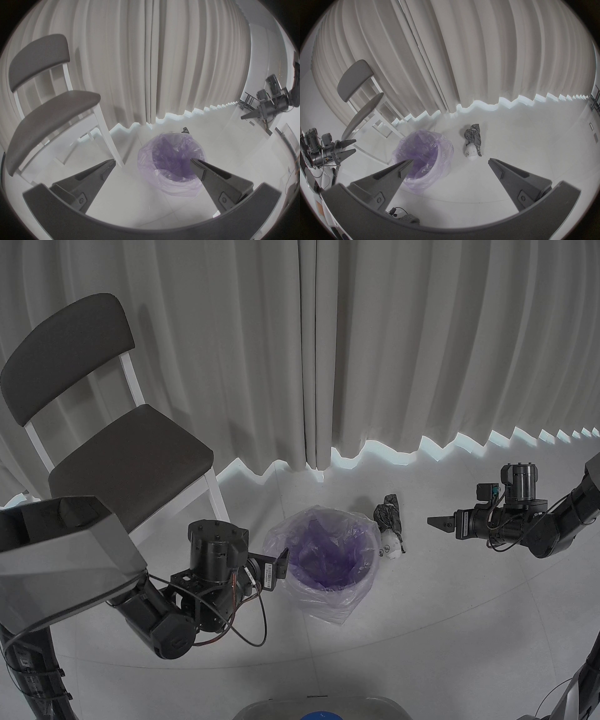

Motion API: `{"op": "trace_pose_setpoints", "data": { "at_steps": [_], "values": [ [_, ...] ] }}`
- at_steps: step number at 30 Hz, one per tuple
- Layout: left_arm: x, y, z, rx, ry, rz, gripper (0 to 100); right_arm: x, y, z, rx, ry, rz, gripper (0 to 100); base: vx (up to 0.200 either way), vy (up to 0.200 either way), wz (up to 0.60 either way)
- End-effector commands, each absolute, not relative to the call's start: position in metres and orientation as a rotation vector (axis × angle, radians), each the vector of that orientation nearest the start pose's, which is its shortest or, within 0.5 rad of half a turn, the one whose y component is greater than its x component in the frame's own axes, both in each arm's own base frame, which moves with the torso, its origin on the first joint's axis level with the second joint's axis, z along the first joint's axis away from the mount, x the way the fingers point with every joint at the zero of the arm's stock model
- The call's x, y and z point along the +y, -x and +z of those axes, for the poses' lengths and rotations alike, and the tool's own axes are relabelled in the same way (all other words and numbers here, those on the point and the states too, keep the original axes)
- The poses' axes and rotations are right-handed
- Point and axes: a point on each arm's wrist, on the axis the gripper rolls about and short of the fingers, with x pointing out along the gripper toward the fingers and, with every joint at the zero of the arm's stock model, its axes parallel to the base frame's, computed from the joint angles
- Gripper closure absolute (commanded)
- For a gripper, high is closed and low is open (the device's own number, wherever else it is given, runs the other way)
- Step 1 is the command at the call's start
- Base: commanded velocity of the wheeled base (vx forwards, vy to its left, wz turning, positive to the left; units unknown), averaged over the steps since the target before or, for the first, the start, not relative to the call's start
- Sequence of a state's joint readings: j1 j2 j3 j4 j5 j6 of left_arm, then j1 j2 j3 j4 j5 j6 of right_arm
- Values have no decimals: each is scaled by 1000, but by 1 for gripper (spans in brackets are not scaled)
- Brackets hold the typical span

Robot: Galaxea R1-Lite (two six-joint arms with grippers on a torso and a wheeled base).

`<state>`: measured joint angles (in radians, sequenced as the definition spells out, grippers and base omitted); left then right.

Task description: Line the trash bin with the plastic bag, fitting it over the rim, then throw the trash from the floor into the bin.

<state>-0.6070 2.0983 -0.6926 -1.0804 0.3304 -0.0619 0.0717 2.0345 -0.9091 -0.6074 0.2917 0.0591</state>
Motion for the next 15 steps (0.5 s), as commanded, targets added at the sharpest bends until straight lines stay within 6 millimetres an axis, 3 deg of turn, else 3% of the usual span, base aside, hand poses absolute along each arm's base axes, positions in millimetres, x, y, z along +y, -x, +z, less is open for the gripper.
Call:
{"op": "trace_pose_setpoints", "data": {
  "at_steps": [1,13,15],
  "values": [
    [-191,-267,66,246,-102,-309,0,30,-356,104,502,-110,335,0,200,0,0],
    [-191,-266,64,161,-132,-328,0,26,-363,89,535,-108,322,0,200,0,0],
    [-190,-266,67,151,-128,-323,0,26,-364,89,533,-108,322,0,0,0,0]
  ]
}}
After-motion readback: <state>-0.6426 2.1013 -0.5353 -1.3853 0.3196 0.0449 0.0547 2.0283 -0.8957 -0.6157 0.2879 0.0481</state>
